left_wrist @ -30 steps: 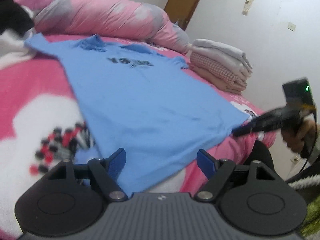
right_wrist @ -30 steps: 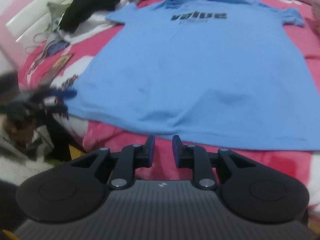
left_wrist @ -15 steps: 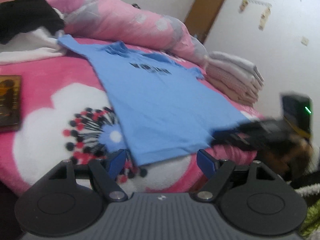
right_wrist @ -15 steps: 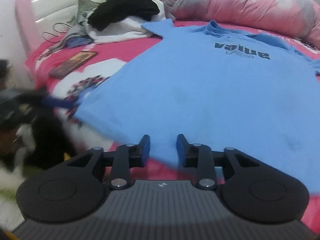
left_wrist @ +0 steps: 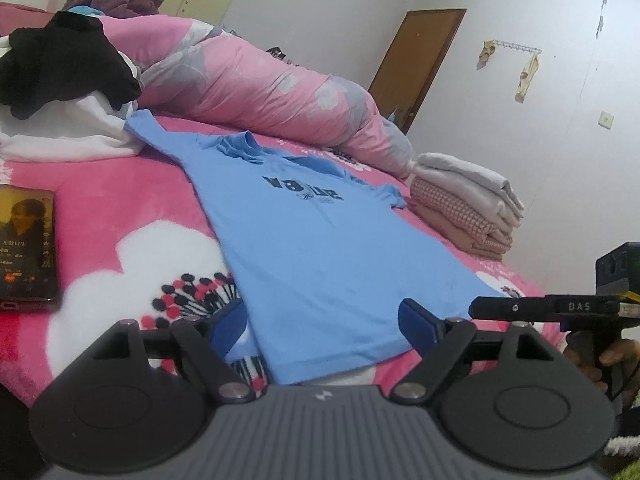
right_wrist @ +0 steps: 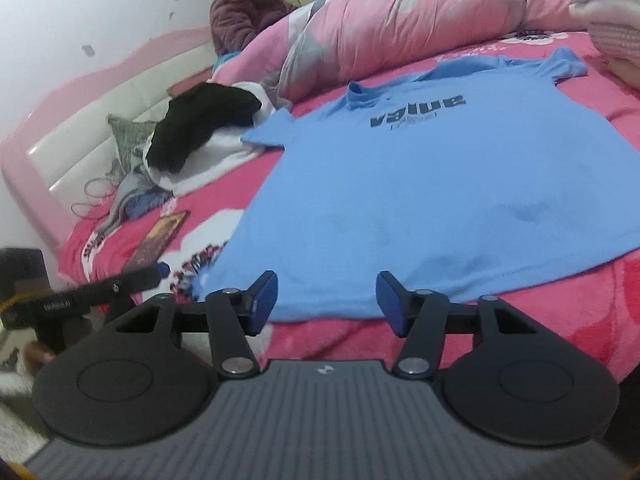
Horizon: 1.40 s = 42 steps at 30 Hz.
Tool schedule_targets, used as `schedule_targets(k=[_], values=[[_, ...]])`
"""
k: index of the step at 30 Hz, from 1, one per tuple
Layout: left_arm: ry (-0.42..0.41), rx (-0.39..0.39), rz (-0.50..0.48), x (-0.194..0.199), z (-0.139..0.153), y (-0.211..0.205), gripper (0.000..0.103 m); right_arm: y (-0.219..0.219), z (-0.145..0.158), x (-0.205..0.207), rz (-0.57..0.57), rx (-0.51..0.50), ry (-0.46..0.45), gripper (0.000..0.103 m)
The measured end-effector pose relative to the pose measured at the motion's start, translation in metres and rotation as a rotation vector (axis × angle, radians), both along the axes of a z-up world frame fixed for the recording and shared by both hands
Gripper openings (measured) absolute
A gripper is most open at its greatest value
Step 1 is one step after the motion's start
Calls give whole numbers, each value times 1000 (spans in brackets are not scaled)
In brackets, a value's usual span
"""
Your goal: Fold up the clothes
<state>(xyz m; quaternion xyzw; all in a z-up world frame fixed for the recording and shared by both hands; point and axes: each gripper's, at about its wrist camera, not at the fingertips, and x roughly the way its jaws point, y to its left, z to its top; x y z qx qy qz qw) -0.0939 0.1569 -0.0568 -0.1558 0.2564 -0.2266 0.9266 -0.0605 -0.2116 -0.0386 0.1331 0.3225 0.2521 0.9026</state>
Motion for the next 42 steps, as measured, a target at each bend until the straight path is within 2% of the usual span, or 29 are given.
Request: schedule_targets(k=[4,6,10,11,15,20,24,27,29,33,36,38,42], values=[[3,-26,6,4,-2,9,89,8,11,2,-31,-3,-25,70],[9,-40,12,8,-2,14,91,11,16,5,-60,5,-35,82],[12,-54,8,20,0,23,95,16,26,6,-113,22,-62,86],[11,-56,9,24,1,25,96,17,28,6,-125,23,-70,91],[16,-62,17,38,5,30,98,15,37,11,-175,39,-98,102],[13,-51,16,48,8,30,103,8,51,24,-256,34,-103,102],[18,-77,-5,49,7,26,103,3,60,34,-307,32,-139,102],[-4,-111,-27,45,7,23,103,4,61,48,-304,-12,-98,102],[-19,-112,-29,45,9,18,103,9,59,60,-278,-70,-31,102],[-17,-47,-12,59,16,4,103,33,55,86,-242,-309,80,102],[-26,23,-7,78,27,-9,103,49,58,96,-194,-463,33,102],[-33,59,-4,90,34,-17,103,54,68,102,-150,-493,-9,102],[-35,170,61,121,46,-28,103,51,97,115,-70,-460,-106,102]])
